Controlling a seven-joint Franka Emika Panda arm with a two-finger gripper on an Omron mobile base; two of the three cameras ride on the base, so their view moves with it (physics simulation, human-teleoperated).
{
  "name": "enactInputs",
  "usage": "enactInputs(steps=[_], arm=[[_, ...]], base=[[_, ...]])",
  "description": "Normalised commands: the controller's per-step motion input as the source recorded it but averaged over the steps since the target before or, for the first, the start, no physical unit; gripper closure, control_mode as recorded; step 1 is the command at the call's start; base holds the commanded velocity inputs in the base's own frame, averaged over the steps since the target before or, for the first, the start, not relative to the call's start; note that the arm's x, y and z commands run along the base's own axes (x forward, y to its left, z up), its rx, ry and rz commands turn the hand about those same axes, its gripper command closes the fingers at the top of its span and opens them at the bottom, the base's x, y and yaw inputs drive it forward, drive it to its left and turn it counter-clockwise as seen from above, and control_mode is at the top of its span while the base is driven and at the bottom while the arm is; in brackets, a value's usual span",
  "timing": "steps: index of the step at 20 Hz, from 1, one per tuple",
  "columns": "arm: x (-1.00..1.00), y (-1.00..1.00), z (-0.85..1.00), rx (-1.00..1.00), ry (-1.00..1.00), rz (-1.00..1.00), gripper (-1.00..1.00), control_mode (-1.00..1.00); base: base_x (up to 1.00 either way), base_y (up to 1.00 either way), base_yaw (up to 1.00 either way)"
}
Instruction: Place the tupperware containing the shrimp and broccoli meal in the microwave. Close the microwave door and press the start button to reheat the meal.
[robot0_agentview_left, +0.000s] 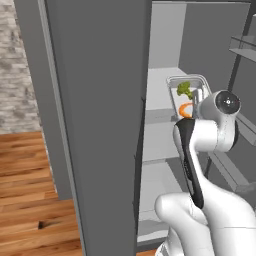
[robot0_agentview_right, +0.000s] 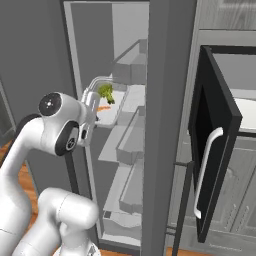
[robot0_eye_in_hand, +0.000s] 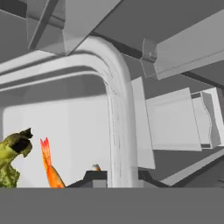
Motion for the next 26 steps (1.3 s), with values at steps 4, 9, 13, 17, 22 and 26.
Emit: enactInputs(steps=[4, 9, 13, 17, 22, 26], arm=[[-0.37, 0.04, 0.0, -0.01, 0.0, 0.0, 1.0, -1.0], [-0.1, 0.0, 0.0, 0.0, 0.01, 0.0, 1.0, 1.0], [0.0, 0.0, 0.0, 0.0, 0.0, 0.0, 1.0, 1.0], [0.0, 0.0, 0.0, 0.0, 0.0, 0.0, 1.0, 1.0], [0.0, 0.0, 0.0, 0.0, 0.0, 0.0, 1.0, 1.0], [0.0, 0.0, 0.0, 0.0, 0.0, 0.0, 1.0, 1.0]], base=[[0.0, 0.0, 0.0], [-0.04, 0.0, 0.0], [-0.46, 0.15, 0.01], [-0.67, 0.34, 0.0], [-0.39, 0.69, 0.0], [-0.28, 0.65, -0.07]])
